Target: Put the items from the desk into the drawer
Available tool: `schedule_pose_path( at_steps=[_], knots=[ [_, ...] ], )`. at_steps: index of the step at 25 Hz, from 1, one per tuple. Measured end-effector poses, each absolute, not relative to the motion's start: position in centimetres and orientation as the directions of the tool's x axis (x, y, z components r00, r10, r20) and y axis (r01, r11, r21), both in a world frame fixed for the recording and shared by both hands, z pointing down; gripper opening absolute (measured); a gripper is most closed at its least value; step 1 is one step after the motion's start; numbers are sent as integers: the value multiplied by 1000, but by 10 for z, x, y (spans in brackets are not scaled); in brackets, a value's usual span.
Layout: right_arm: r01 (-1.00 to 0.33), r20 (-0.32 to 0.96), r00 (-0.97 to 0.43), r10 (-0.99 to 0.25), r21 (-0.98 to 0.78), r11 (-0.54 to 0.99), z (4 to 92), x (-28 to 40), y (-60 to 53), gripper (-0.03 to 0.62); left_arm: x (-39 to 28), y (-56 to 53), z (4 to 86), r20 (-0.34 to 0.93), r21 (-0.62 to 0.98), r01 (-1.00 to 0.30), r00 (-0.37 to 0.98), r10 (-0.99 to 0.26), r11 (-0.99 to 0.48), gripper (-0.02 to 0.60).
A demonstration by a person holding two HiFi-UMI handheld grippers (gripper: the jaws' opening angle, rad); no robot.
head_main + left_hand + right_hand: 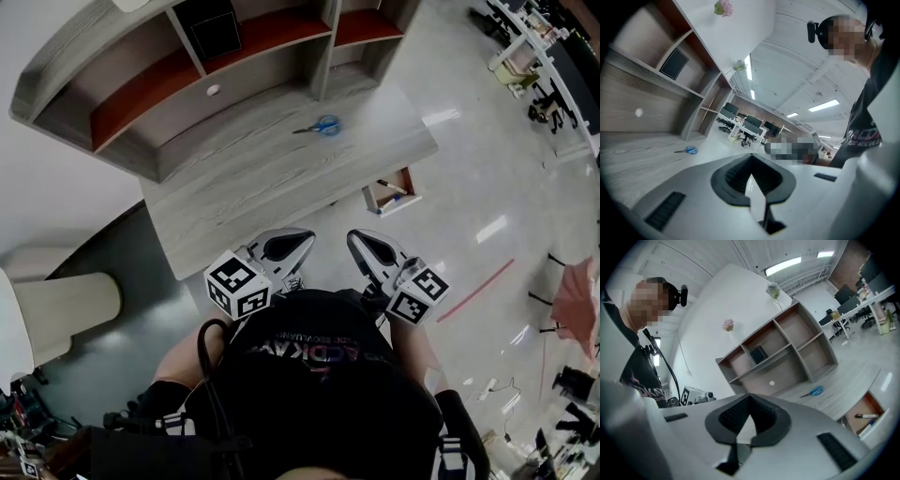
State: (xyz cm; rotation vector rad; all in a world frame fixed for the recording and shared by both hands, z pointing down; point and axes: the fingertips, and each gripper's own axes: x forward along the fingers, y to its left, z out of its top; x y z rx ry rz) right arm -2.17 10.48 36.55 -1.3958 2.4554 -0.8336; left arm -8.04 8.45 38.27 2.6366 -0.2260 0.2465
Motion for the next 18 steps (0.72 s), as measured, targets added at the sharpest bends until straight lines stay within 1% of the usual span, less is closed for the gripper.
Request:
schedule_pose_path(
  at_steps=[4, 10, 14, 18],
  knots=[
    [-738, 120, -541, -833, -543, 401, 366, -25, 90, 17, -83, 71, 384, 210, 444, -204, 970, -120, -872, 11],
    [-748, 139, -534, -834, -537, 390, 378, 7, 62, 17, -68, 55, 399, 227, 431, -218, 965, -129, -876, 11],
    [-729, 132, -572, -810, -534, 428, 375, 22, 47, 17, -59, 48, 397, 239, 415, -266, 955, -178, -870, 11],
    [-714, 139, -615, -776, -517, 472, 372, 21, 24, 17, -63, 32, 390, 243, 406, -324, 940, -241, -855, 11]
  ],
)
